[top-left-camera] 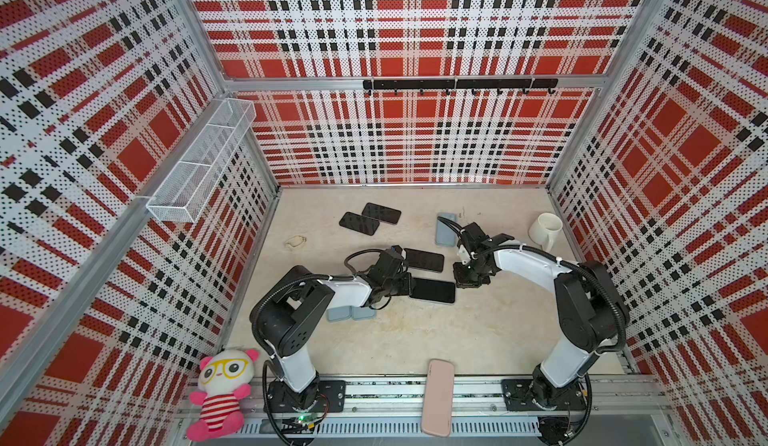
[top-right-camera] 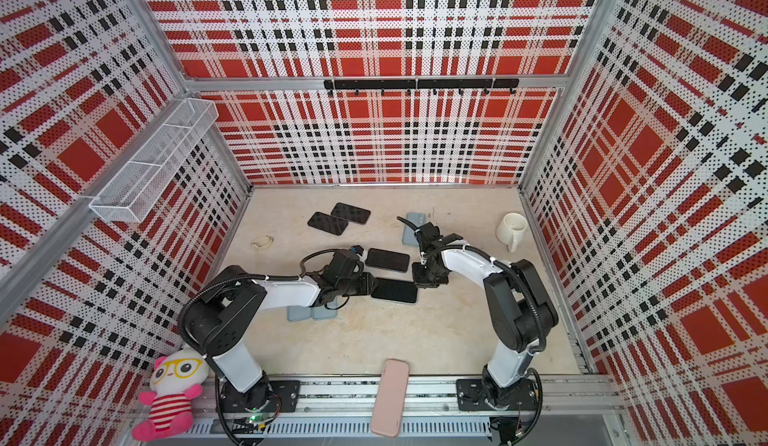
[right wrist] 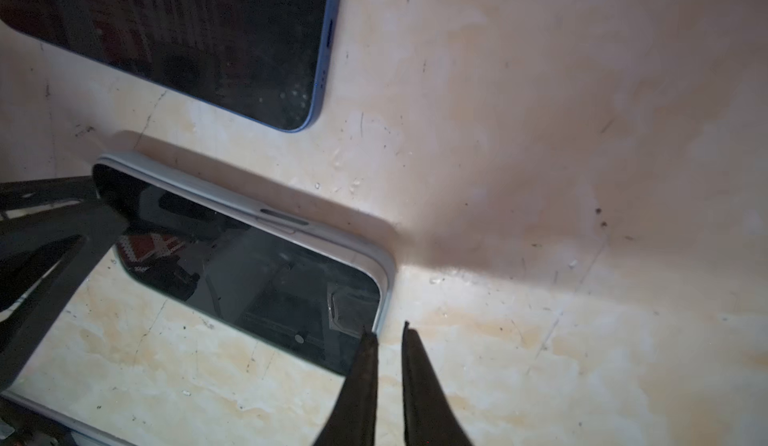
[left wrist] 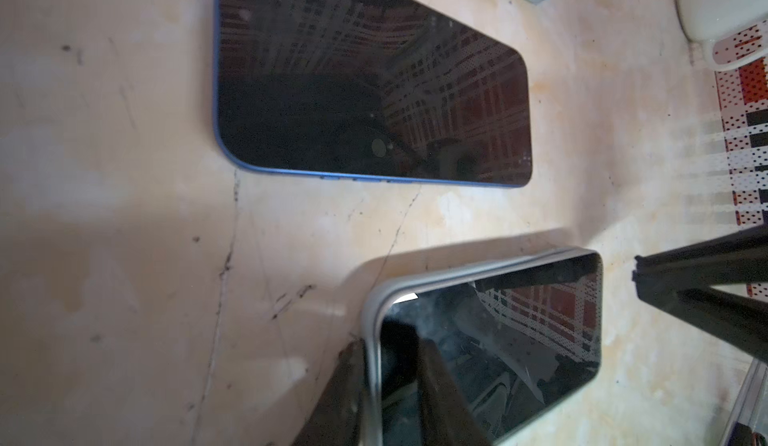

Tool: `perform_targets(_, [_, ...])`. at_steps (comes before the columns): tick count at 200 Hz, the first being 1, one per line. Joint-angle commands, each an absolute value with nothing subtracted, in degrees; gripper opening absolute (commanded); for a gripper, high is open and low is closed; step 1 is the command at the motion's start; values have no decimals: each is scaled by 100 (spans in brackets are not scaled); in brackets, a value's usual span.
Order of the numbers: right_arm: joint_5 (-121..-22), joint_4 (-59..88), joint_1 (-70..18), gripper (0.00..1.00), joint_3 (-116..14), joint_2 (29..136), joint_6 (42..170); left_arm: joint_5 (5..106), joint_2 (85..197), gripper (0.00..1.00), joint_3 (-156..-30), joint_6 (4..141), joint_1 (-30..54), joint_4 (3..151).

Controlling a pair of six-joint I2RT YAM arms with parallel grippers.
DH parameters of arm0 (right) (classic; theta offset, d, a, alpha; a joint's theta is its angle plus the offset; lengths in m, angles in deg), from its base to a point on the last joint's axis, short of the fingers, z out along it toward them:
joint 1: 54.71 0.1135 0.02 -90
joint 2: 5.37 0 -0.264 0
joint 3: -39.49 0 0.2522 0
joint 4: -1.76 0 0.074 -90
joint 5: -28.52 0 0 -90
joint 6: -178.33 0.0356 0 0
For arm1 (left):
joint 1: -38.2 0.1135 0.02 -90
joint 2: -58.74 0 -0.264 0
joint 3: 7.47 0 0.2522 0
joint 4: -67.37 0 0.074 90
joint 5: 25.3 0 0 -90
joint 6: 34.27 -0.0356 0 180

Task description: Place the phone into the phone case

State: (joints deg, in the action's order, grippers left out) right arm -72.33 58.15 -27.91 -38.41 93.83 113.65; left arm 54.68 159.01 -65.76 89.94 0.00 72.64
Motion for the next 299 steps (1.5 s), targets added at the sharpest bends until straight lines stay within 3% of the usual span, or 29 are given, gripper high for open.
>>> perform_targets(1, [-7399, 5691, -2828, 16, -3882, 9532, 11228, 5407, 15998, 26, -6612, 8933, -26, 7216])
perform_targets(299, [-6938, 5349, -2409, 8, -3733, 11122, 11503, 5345, 16297, 23, -6489, 8833, -162, 7079])
